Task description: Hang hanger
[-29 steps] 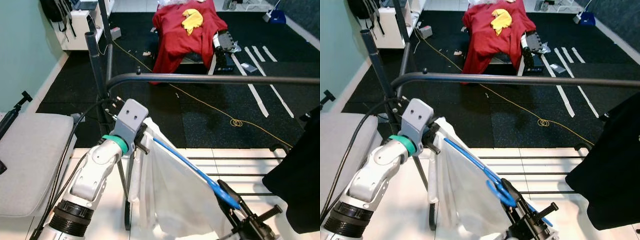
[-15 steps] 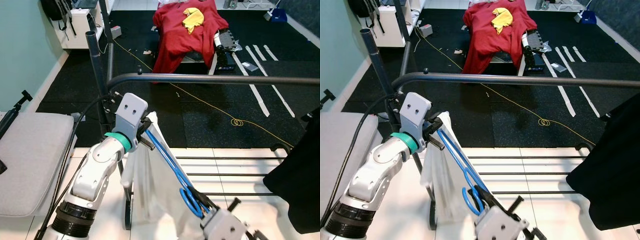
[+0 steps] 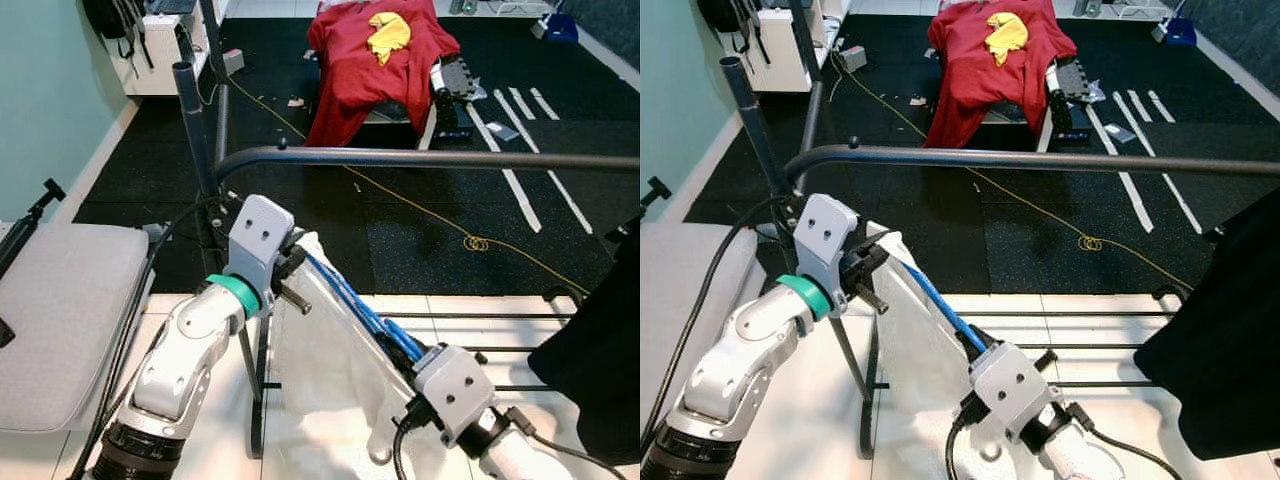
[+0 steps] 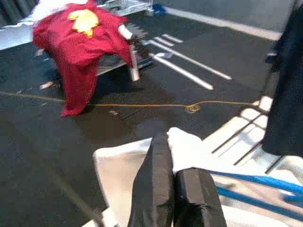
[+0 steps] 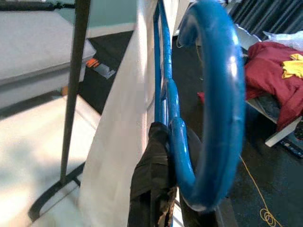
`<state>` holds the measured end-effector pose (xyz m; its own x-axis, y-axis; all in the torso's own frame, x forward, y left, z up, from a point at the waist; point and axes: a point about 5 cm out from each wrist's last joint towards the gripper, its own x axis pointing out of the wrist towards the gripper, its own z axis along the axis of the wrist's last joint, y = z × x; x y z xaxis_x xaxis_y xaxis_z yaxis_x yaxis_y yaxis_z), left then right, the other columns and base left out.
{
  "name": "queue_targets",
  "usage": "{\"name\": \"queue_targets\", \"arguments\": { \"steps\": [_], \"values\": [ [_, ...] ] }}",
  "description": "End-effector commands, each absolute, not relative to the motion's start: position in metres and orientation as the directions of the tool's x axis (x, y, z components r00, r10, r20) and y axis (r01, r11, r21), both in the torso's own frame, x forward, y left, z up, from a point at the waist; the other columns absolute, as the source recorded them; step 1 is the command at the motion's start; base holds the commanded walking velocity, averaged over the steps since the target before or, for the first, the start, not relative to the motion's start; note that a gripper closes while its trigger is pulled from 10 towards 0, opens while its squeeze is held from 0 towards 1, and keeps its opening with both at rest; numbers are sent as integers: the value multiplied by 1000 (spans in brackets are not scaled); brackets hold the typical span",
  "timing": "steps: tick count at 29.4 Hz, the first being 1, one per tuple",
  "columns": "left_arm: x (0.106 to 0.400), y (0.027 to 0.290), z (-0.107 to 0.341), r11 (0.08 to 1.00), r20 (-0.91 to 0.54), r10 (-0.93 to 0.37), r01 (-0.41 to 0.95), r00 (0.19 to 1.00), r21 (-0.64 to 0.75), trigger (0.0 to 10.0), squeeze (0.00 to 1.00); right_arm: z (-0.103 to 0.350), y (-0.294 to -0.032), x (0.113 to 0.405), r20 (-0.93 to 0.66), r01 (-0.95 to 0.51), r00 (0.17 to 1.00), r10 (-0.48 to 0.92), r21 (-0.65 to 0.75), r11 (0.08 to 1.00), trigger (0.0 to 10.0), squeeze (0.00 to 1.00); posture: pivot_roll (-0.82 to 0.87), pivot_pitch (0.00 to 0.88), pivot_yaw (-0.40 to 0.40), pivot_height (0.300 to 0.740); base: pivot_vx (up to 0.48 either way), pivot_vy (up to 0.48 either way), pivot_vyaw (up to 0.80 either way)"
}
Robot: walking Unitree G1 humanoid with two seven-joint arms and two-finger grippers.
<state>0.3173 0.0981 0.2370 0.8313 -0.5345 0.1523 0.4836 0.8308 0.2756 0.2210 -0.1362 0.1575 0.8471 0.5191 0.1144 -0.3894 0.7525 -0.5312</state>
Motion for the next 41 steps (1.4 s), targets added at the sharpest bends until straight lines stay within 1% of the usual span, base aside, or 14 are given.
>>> {"name": "queue_targets", "arguments": {
  "steps": [1,2,3,7,11,14,21,23,25,26,27,29,35,41],
  "values": [
    [320,103,233,855,141,-488,439,861,277,10000,0,151,-134,213,92,-395,838,538,-577,715,10000,0,-212,208,86,740,0,0,0],
    [320,103,233,855,141,-488,439,861,277,10000,0,151,-134,213,92,-395,838,538,-577,715,10000,0,-212,208,86,740,0,0,0],
    [331,105,235,880,152,-437,386,887,278,10000,0,139,-134,199,66,-400,832,551,-616,678,10000,0,-215,203,75,740,0,0,0],
    [347,107,245,910,184,-367,311,912,274,10000,0,119,-135,171,15,-423,830,557,-634,647,10000,0,-222,201,77,740,0,0,0],
    [349,108,248,914,194,-360,303,912,271,10000,0,117,-136,168,22,-404,844,537,-632,661,10000,0,-230,199,82,740,0,0,0],
    [353,116,253,919,206,-330,263,921,293,10000,0,114,-146,160,45,-291,911,410,-635,715,10000,0,-247,196,96,740,0,0,0],
    [353,122,254,919,210,-312,239,926,312,10000,0,112,-156,152,83,-174,948,308,-675,717,10000,0,-245,192,95,740,0,0,0],
    [355,121,254,920,213,-308,234,927,315,10000,0,106,-157,147,61,-182,953,296,-668,722,10000,0,-240,192,92,740,0,0,0],
    [356,120,255,916,214,-317,240,924,322,10000,0,91,-152,140,-23,-275,943,332,-616,738,10000,0,-240,191,92,740,0,0,0],
    [355,117,254,912,215,-332,253,919,323,10000,0,81,-148,141,-126,-353,933,336,-494,795,10000,0,-240,194,96,740,0,0,0],
    [353,114,254,907,215,-348,270,912,323,10000,0,84,-146,148,-127,-360,932,340,-438,824,10000,0,-242,195,100,740,0,0,0],
    [353,114,254,907,215,-348,270,912,323,10000,0,84,-146,148,-127,-360,932,340,-438,824,10000,0,-242,195,100,740,0,0,0],
    [345,103,253,897,223,-399,328,890,296,10000,0,112,-147,188,-32,-339,937,348,-322,884,10000,0,-238,194,100,740,0,0,0],
    [344,102,254,897,223,-399,329,889,294,10000,0,115,-148,191,-22,-328,941,338,-312,892,10000,0,-235,194,98,740,0,0,0]
  ]
}}
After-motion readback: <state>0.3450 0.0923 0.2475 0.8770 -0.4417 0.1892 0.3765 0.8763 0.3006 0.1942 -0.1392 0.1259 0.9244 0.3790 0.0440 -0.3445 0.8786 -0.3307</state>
